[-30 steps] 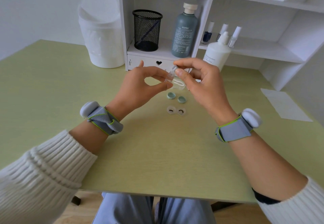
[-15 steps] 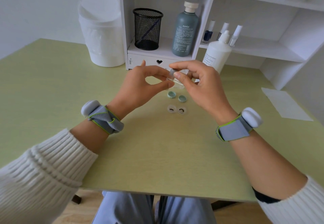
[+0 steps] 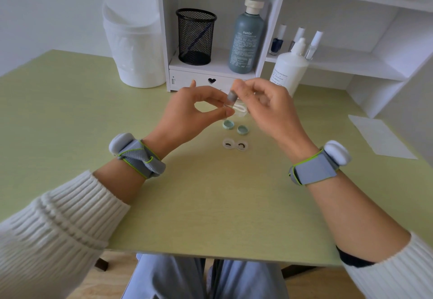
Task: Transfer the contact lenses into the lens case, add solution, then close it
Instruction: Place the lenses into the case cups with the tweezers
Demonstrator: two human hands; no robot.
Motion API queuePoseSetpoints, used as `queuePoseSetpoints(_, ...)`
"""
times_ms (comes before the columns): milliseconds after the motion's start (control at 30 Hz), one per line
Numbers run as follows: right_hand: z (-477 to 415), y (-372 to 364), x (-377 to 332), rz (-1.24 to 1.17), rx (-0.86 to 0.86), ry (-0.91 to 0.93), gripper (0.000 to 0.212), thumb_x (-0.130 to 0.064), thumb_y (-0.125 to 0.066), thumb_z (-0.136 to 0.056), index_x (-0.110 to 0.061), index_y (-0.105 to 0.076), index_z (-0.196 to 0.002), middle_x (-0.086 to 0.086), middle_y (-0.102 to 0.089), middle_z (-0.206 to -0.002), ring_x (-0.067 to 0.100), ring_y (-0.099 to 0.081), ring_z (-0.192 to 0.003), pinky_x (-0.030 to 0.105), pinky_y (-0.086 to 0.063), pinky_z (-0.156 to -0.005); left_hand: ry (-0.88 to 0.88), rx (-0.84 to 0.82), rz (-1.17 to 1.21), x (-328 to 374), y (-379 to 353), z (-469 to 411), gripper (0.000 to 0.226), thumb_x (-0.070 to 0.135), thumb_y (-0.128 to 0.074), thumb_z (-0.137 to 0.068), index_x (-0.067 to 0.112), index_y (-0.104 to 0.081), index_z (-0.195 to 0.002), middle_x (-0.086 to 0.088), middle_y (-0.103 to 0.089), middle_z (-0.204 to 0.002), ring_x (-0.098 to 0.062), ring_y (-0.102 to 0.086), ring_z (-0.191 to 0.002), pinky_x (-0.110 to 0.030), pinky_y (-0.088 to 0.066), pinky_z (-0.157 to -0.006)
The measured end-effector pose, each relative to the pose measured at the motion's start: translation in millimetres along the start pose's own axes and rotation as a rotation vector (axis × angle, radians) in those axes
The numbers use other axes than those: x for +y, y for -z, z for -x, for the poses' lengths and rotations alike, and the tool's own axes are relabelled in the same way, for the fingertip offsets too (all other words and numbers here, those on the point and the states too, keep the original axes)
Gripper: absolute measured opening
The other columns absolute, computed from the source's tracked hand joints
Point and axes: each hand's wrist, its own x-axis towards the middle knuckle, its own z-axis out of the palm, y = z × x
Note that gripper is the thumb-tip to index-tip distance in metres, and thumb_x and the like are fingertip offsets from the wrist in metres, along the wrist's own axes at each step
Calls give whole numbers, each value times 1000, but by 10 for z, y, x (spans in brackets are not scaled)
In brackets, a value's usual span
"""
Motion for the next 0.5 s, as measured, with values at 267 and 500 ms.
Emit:
queuePoseSetpoints(267, -21, -8, 32, -141, 80, -118, 43, -55, -49, -101, -28, -80, -86, -8, -48, -48, 7, -47, -49, 21, -38, -52, 4, 7, 20, -16, 6, -1, 18, 35, -81, -81, 24, -75, -95, 15, -77, -89, 0, -72, -88, -38, -10, -126)
queuePoseSetpoints(500, -12, -51, 18, -215, 52, -116, 40, -51, -49, -102, -31, -80, -85, 1, -69, -71, 8, -54, -57, 17, -37, -56, 11, 21, 24, -30, 16, -11, 19, 36, -81, -81, 23, -75, -95, 16, -76, -86, 1, -72, -87, -35, -10, -126)
